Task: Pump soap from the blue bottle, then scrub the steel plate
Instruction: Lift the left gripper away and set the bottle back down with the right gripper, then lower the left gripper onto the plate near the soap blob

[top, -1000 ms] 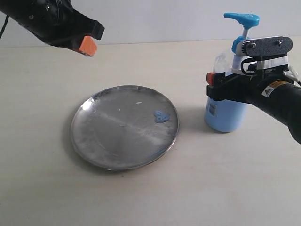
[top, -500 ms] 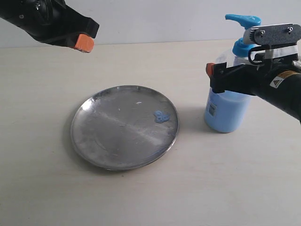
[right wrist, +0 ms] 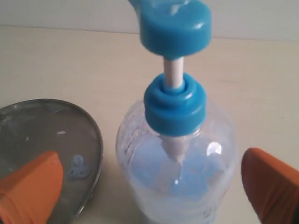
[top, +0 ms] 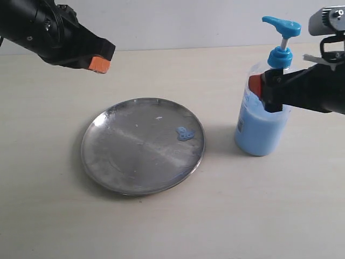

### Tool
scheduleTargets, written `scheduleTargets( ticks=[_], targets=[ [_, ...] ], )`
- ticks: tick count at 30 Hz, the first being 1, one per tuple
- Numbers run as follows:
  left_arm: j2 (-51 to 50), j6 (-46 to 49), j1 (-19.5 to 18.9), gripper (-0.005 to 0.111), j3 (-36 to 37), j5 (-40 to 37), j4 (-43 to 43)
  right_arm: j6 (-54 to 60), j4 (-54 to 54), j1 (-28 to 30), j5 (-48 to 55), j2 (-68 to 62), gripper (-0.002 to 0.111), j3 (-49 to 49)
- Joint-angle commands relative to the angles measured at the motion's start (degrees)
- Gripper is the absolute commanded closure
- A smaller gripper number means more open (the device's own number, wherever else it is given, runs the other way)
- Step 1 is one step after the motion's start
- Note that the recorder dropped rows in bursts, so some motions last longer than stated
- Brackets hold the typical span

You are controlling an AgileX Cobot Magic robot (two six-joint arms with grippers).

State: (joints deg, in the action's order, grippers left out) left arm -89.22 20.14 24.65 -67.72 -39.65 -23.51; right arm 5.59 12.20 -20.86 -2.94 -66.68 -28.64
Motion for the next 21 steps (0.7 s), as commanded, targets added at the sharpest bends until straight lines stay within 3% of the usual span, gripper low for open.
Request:
scheduleTargets(
  ticks=[1,7,15,21],
  targets=[
    [0.5,2.2,-0.1,0.107,1.0,1.7,-1.7,0.3,-0.3,0.2,11.3,8.3,0.007,-0.3],
    [0.5,3.5,-0.1,0.107,2.9,2.9,-2.6,0.3,-1.3,0.2,25.7,18.0,0.021,-0.3],
    [0.5,9.0,0.0,0.107,6.3,3.9,-6.2,-1.0,-8.3,0.2,40.5,27.4,0.053,-0.3],
    [0.5,15.8,0.0,0.107,9.6,4.7,-13.9,-1.0,-8.4,0.2,43.6,32.0,0.082,-0.3]
  ],
)
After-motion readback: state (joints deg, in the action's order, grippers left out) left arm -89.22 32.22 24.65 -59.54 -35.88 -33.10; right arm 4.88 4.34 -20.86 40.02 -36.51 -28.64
